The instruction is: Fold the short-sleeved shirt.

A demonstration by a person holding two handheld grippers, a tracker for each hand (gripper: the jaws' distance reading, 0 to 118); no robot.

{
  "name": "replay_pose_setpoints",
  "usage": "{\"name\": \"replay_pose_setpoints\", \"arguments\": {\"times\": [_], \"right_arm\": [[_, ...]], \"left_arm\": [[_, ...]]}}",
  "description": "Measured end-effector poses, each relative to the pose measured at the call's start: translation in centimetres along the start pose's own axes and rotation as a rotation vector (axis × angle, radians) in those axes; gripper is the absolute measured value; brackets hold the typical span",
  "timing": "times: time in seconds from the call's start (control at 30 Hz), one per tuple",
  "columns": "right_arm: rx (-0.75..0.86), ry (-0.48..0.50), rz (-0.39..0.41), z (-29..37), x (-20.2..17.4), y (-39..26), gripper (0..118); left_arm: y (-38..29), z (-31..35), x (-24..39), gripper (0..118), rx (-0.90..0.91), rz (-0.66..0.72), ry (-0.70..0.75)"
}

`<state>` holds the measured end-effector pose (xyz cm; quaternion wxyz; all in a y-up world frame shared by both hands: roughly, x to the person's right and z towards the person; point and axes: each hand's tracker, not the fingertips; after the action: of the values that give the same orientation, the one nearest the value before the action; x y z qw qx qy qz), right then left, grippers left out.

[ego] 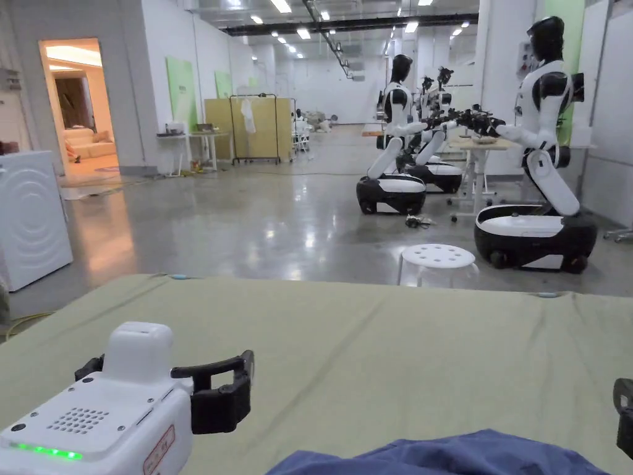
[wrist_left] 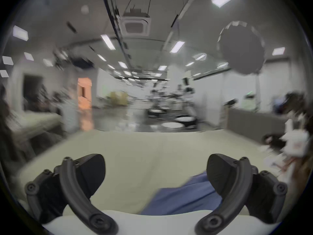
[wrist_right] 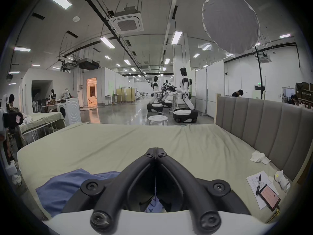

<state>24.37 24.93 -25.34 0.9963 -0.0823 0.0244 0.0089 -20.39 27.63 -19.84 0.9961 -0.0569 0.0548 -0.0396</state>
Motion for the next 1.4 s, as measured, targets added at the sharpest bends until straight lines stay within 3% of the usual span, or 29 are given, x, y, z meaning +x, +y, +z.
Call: {"name": "replay_pose_setpoints", "arguments": {"times": [0.03, 0.07, 0.1, 0.17, 0.3, 0.4, 0.5, 0.57, 0.63, 0.67, 0.73, 0.83, 0.93, 1.1, 1.2, 1.23, 1.27, 1.3, 1.37, 1.4], "right_arm": [[0.007, 0.013, 0.009, 0.4, -0.5, 0.2, 3], [0.005, 0.013, 0.009, 0.6, -0.9, 0.5, 3], [0.008, 0.019, 0.01, 0.8, -1.4, 0.7, 3], [0.016, 0.037, 0.003, 1.4, -2.1, 1.2, 3], [0.031, 0.066, 0.017, 2.2, -3.2, 1.9, 3], [0.014, 0.07, 0.03, 2.5, -3.5, 1.7, 3], [-0.012, 0.08, 0.04, 2.3, -3.7, 1.0, 3], [-0.039, 0.097, 0.045, 2.0, -3.8, 0.4, 4], [-0.057, 0.101, 0.048, 1.9, -4.0, -0.2, 4], [-0.07, 0.106, 0.049, 1.8, -4.0, -0.4, 4], [-0.088, 0.117, 0.053, 1.3, -4.1, -0.9, 4], [-0.116, 0.125, 0.066, 0.7, -4.4, -1.6, 4], [-0.142, 0.129, 0.075, 0.3, -4.5, -2.2, 4], [-0.164, 0.141, 0.041, -0.5, -4.6, -2.8, 4], [-0.167, 0.148, 0.05, -0.6, -4.9, -2.9, 4], [-0.17, 0.151, 0.052, -0.7, -4.8, -2.9, 4], [-0.172, 0.151, 0.051, -0.7, -4.8, -2.9, 4], [-0.171, 0.154, 0.047, -0.5, -4.7, -2.9, 4], [-0.169, 0.159, 0.04, -0.5, -4.3, -2.9, 4], [-0.169, 0.157, 0.039, -0.5, -4.2, -2.9, 4]], "left_arm": [[-0.6, 1.0, -0.9, 60, 0.001, -0.037, 0.012], [-1.2, 1.7, -1.7, 15, -0.001, -0.053, 0.016], [-1.7, 2.1, -2.3, 0, -0.042, -0.043, 0.036], [-2.9, 2.5, -3.5, 0, -0.097, 0.002, 0.09], [-4.1, 2.7, -5.8, 0, -0.167, 0.166, 0.03], [-4.9, 1.8, -6.5, 0, -0.228, 0.181, -0.036], [-6.4, -0.4, -6.9, 3, -0.424, 0.154, -0.113], [-8.5, -2.2, -6.9, 19, -0.577, 0.152, -0.163], [-11.1, -4.4, -6.9, 75, -0.765, 0.136, -0.177], [-12.5, -5.2, -6.8, 95, -0.862, 0.132, -0.175], [-15.3, -6.7, -6.6, 99, -0.988, 0.13, -0.196], [-19.3, -8.1, -6.2, 108, -1.131, 0.102, -0.114], [-20.7, -8.4, -5.2, 117, -1.087, 0.042, -0.121], [-19.2, -8.2, -2.5, 105, -1.069, 0.061, -0.189], [-18.9, -7.7, 0.2, 98, -1.01, -0.041, -0.217], [-18.8, -7.5, 0.8, 90, -0.996, -0.052, -0.217], [-18.7, -7.4, 1.2, 82, -1.0, -0.059, -0.217], [-18.3, -7.0, 1.2, 66, -0.983, -0.038, -0.227], [-17.9, -6.6, 1.4, 21, -0.979, 0.029, -0.288], [-17.8, -6.5, 1.5, 4, -0.977, 0.046, -0.295]]}}
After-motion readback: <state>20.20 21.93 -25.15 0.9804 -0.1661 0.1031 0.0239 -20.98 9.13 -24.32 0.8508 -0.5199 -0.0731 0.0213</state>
